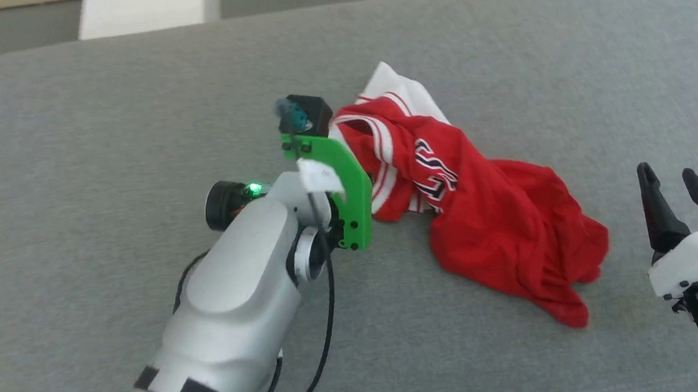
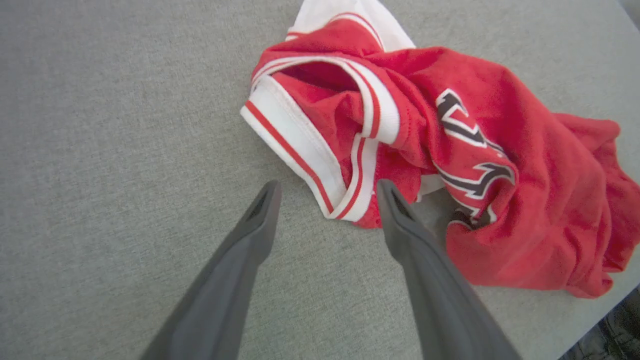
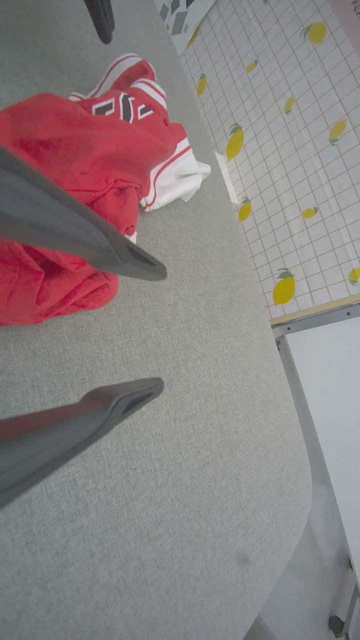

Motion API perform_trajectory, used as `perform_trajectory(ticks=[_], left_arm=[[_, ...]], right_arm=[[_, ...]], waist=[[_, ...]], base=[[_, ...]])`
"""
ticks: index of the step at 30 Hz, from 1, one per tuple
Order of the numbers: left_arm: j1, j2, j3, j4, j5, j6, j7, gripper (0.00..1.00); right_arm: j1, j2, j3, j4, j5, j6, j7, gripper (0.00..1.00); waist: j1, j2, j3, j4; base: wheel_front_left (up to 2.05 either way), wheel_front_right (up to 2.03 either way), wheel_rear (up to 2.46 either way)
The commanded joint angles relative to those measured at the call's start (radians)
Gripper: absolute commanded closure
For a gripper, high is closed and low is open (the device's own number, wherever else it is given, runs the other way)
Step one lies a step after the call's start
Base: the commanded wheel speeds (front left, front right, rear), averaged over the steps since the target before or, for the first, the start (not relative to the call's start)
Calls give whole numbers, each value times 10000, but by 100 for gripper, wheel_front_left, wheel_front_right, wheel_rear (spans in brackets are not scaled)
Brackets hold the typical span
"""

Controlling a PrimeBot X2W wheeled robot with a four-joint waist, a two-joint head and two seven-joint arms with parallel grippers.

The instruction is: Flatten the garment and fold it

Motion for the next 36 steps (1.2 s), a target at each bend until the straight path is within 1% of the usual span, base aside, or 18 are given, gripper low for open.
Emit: perform_trajectory(ticks=[1, 4, 7, 9, 11, 13, 15, 16, 21, 25, 27, 31, 36], left_arm=[[-304, -50, -127, 256, 151, 59, 265, 0], [-751, -96, -446, 878, 326, 164, 951, 0], [-1059, -54, -749, 1361, 560, 158, 1391, 0], [-1204, 7, -1071, 1672, 794, 69, 1705, 0], [-1207, -3, -1244, 1924, 816, -33, 2004, 0], [-1148, -31, -1363, 2049, 743, -227, 2206, 0], [-1081, -75, -1410, 2088, 648, -332, 2254, 87], [-1042, -99, -1403, 2078, 577, -377, 2241, 100], [-882, -201, -1141, 1816, 76, -547, 1860, 100], [-765, -194, -570, 1316, -447, -562, 1223, 100], [-730, -94, -246, 995, -670, -534, 940, 100], [-590, 340, 390, 268, -988, -364, 458, 100], [128, 1234, 1226, -747, -1368, 218, 255, 100]], right_arm=[[-190, 13, 31, 79, 68, -13, -115, 0], [-282, 14, 66, 245, 131, -13, -241, 0], [-368, 14, 133, 386, 204, -13, -366, 0], [-413, 14, 149, 478, 249, -13, -451, 0], [-452, 14, 172, 564, 280, -13, -523, 0], [-470, 14, 174, 630, 293, -13, -587, 0], [-464, 14, 146, 688, 280, -13, -641, 0], [-461, 14, 132, 712, 261, -13, -658, 0], [-442, 14, 144, 795, 112, -13, -652, 0], [-330, 14, 42, 784, -86, -13, -585, 0], [-228, 14, -22, 743, -187, -13, -509, 0], [-62, 14, -92, 668, -304, -13, -375, 0], [120, 14, -24, 518, -382, -13, -160, 0]], waist=[[0, -1, 707, -729], [0, -1, 1004, -1027], [0, -1, 1230, -1242], [0, -1, 1349, -1321], [0, -1, 1422, -1366], [0, -1, 1467, -1362], [0, -1, 1479, -1288], [0, -1, 1472, -1239], [0, -1, 1231, -821], [0, -1, 779, -244], [0, -1, 530, 102], [0, -1, 54, 689], [0, -1, -405, 1320]], base=[[0, 0, 0], [0, 0, 0], [0, 0, 0], [0, 0, 0], [0, 0, 0], [0, 0, 0], [0, 0, 0], [0, 0, 0], [0, 0, 0], [0, 0, 0], [0, 0, 0], [0, 0, 0], [0, 0, 0]])
